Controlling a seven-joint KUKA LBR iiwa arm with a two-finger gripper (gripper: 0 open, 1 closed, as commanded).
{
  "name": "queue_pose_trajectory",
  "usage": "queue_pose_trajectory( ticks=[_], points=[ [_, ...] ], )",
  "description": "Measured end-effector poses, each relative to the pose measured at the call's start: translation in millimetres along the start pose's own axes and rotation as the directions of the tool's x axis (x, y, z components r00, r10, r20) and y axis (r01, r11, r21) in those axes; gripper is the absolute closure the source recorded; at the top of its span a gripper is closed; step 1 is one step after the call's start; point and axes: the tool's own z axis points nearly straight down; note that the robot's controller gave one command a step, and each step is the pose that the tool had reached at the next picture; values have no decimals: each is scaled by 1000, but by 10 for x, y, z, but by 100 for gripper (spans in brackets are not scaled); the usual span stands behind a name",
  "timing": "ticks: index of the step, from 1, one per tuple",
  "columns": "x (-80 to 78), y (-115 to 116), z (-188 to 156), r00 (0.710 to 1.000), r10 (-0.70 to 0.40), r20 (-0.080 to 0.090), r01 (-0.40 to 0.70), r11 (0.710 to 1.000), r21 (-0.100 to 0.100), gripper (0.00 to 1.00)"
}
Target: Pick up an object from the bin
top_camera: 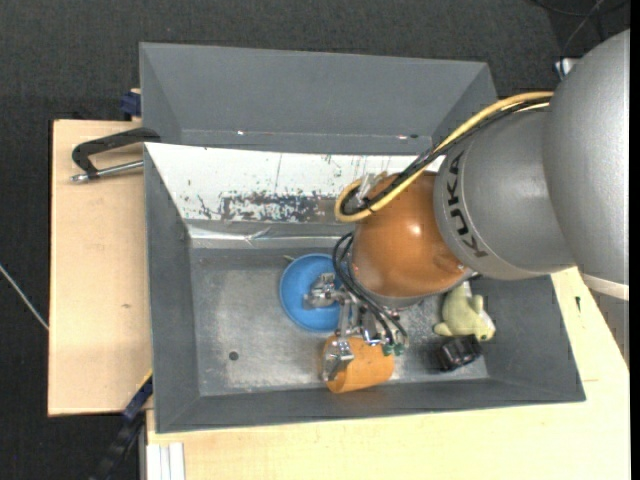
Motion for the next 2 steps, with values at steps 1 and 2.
queue_pose_trajectory(
  ticks=[1, 2],
  points=[
    [14, -1, -2, 1000, 1, -8, -1, 1000, 1, 100],
    [-29, 12, -788, 1000, 2, -2, -2, 1000, 2, 100]
  ],
)
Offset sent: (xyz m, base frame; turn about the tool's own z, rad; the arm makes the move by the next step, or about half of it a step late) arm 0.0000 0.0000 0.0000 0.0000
